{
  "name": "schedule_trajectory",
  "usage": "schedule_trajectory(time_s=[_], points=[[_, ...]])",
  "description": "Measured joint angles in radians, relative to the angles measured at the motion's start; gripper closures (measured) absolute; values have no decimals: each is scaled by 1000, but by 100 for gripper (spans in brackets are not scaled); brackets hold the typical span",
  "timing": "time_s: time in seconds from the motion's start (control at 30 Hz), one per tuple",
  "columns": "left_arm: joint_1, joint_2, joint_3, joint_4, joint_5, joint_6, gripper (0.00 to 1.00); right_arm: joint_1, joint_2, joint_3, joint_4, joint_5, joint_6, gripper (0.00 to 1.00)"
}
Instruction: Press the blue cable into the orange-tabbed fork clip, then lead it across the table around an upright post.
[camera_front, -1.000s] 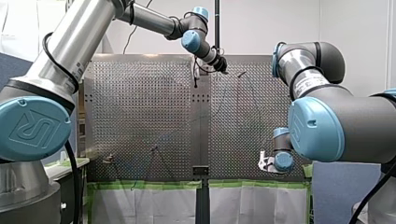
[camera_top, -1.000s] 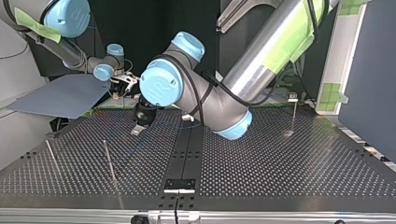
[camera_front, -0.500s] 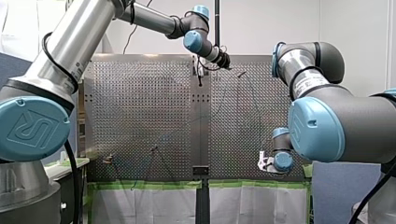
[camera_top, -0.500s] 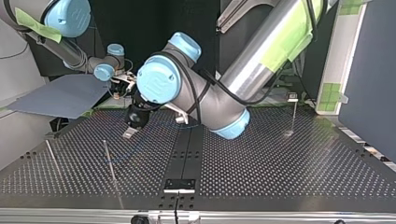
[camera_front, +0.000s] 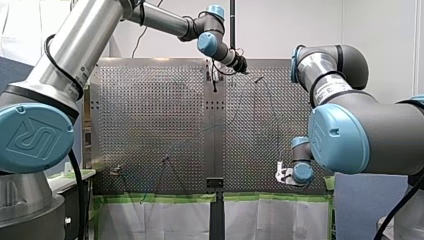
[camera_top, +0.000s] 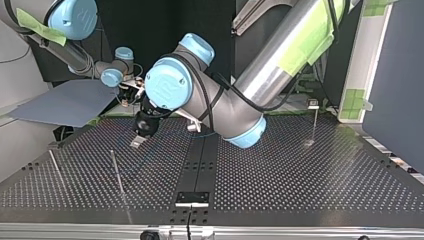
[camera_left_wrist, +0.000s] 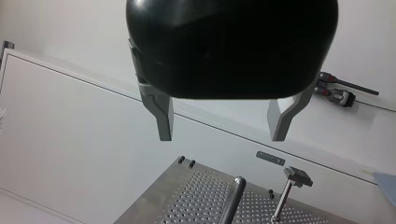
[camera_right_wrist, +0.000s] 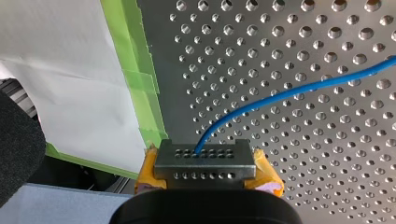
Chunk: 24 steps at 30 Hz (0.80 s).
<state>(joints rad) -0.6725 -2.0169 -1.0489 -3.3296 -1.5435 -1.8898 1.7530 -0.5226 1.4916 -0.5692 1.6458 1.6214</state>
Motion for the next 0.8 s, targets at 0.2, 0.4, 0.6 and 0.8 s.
schedule_trajectory(time_s=[0.2,0.4,0.6,0.8], points=[[0,0,0,0,-16,11,0,1,0,-1,0,-4,0,98],[0,1,0,-4,-55,28,0,2,0,-1,0,-6,0,98],[1,1,0,-27,-105,48,0,3,0,-1,0,-5,0,98],[3,1,0,-37,-155,51,0,3,0,-1,0,-5,0,98]])
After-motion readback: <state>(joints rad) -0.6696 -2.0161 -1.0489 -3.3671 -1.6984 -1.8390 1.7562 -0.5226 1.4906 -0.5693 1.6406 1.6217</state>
